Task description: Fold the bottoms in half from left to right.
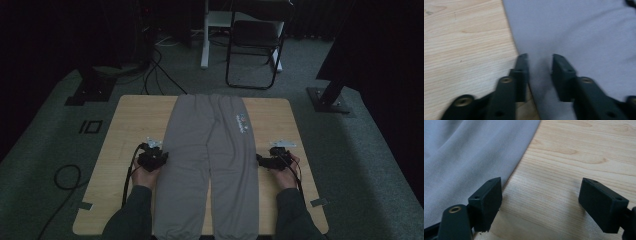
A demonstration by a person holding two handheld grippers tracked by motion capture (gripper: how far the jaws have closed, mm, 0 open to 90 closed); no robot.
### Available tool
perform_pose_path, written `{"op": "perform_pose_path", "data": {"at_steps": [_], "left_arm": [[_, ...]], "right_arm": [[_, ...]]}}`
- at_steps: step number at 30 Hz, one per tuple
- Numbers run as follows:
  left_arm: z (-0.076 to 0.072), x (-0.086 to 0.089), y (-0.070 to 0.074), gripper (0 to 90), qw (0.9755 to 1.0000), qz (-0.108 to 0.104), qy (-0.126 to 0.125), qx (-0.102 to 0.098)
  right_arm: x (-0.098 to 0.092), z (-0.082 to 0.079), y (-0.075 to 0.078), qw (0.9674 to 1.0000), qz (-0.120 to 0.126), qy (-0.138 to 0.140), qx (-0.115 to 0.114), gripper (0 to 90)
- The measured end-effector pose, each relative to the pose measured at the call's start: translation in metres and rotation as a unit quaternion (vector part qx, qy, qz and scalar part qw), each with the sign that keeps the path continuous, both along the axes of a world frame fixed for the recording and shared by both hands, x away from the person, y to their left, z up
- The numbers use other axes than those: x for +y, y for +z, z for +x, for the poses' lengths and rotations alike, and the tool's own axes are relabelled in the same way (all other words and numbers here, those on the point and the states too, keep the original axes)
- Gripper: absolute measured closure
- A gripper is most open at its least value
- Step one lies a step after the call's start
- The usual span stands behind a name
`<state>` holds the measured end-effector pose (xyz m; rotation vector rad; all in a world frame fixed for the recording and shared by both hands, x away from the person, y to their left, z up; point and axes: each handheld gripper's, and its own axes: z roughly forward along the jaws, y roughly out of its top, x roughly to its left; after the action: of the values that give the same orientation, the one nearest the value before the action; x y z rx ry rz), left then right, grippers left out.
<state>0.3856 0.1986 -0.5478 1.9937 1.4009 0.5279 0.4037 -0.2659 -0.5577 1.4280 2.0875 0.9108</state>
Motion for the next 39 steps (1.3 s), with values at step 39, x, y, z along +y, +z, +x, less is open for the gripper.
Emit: {"op": "perform_pose_path", "data": {"at_steps": [39], "left_arm": [[-0.004, 0.088, 0.002, 88.8, 0.9973, -0.039, 0.061, 0.015]], "right_arm": [[0.003, -0.003, 0.000, 1.0000, 0.000, 0.004, 0.000, 19.3]]}}
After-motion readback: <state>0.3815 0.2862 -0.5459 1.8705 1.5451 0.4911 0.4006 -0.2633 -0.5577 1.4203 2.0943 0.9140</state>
